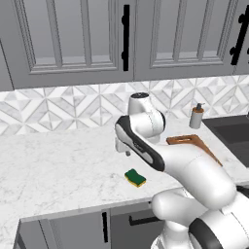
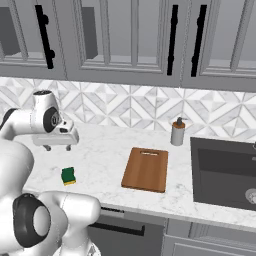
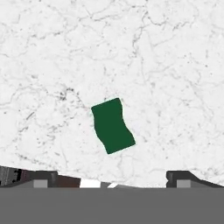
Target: Pick up the sponge from the counter and clean the cutting board by briefly scrubbing or pressing down on the cutting board. Once finished, release the sponge.
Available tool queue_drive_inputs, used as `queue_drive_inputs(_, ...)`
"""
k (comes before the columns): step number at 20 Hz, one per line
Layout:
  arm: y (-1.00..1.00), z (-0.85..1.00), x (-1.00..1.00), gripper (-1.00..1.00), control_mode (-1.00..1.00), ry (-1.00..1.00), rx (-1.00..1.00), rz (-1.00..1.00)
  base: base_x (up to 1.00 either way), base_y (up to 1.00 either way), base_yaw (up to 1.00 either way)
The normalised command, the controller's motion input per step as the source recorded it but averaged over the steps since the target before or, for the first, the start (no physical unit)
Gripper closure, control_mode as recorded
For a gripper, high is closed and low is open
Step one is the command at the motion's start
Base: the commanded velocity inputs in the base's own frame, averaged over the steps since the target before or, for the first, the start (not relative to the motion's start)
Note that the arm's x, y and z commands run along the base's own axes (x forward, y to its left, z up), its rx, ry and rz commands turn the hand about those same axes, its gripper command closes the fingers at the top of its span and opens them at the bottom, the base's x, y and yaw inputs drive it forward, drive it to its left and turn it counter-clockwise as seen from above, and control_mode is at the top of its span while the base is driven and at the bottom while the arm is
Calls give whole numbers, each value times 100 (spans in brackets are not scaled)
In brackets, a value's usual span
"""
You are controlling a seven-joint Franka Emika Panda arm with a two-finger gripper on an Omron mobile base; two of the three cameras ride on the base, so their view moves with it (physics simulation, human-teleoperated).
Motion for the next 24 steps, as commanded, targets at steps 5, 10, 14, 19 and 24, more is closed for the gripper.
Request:
queue_drive_inputs(5, 6, -62, -5, -100, -100, 1, 0, 27, 0, 0, 0)
queue_drive_inputs(10, 0, -55, 9, -100, -100, 8, 0, 32, 0, 0, 0)
queue_drive_inputs(14, 0, -55, 17, -100, -100, 12, 0, 28, 0, 0, 0)
queue_drive_inputs(19, 0, -36, 31, -100, -100, 12, 0, 8, 0, 0, 0)
queue_drive_inputs(24, 3, -26, 26, -100, -100, 9, 0, 1, 0, 0, 0)
